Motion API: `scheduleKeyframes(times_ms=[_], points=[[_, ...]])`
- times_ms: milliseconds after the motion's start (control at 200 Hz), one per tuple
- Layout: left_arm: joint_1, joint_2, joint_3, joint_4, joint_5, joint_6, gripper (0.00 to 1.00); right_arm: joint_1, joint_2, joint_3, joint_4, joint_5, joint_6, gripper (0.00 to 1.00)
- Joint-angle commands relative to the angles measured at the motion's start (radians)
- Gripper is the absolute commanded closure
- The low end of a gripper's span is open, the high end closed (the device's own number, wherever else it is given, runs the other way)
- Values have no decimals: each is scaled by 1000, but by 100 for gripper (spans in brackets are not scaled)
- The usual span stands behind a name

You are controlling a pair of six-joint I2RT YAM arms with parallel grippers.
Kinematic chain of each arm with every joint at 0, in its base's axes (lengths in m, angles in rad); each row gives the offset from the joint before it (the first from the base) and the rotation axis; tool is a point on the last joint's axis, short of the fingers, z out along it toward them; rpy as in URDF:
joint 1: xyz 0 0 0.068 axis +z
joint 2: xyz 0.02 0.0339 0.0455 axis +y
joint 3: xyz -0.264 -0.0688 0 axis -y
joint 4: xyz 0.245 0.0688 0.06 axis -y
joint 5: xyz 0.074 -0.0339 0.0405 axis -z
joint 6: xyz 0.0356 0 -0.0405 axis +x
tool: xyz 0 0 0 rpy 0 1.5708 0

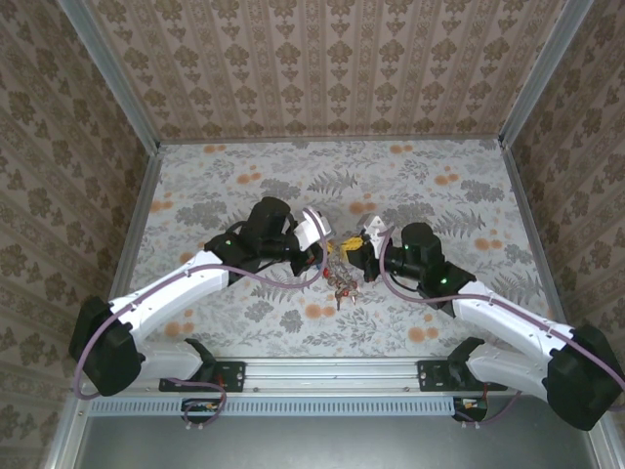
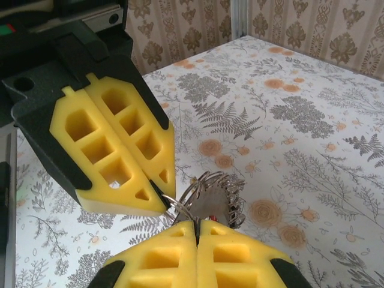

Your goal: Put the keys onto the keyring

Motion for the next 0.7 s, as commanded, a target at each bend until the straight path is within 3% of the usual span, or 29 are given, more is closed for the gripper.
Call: scheduleKeyframes(times_ms=[0,695], points=[[-7,3,49,55,2,-15,100,10,-2,32,53,-27,24,100],[5,-13,47,30,-28,-5,100,14,-29,28,-16,-47,8,100]])
